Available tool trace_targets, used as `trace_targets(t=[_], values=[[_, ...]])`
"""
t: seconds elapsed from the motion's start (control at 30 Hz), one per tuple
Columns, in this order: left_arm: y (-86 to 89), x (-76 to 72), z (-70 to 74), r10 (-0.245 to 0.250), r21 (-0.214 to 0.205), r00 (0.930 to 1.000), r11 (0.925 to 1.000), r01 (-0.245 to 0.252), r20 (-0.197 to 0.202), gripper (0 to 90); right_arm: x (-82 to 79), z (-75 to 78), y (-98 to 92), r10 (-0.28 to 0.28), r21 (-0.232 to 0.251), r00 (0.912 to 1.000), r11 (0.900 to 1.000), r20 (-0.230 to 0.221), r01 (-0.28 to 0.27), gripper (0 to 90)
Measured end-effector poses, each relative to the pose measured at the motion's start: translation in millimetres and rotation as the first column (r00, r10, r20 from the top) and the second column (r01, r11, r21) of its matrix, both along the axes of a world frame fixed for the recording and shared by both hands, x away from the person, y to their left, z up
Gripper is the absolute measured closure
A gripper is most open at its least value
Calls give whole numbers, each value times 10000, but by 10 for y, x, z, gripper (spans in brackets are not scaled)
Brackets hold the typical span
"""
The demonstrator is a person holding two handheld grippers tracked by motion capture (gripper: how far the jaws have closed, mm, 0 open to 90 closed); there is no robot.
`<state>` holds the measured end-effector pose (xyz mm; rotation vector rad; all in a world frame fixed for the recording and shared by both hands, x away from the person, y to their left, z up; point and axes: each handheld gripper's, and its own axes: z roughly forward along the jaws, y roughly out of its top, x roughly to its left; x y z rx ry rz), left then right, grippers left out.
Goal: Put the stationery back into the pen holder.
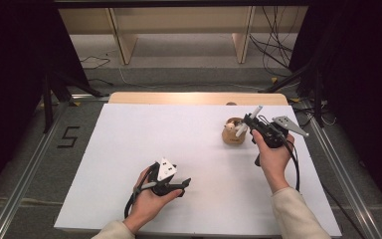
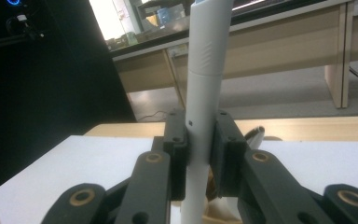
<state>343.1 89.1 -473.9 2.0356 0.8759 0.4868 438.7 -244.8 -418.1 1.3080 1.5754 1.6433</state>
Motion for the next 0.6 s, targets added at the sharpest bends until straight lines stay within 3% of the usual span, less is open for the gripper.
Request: trace_targets(t=[0.6], values=[[-23, -4, -30, -116, 83, 9999, 9999, 117, -112, 316, 153, -25, 36, -488, -438, 9984, 9978, 273, 499, 785]])
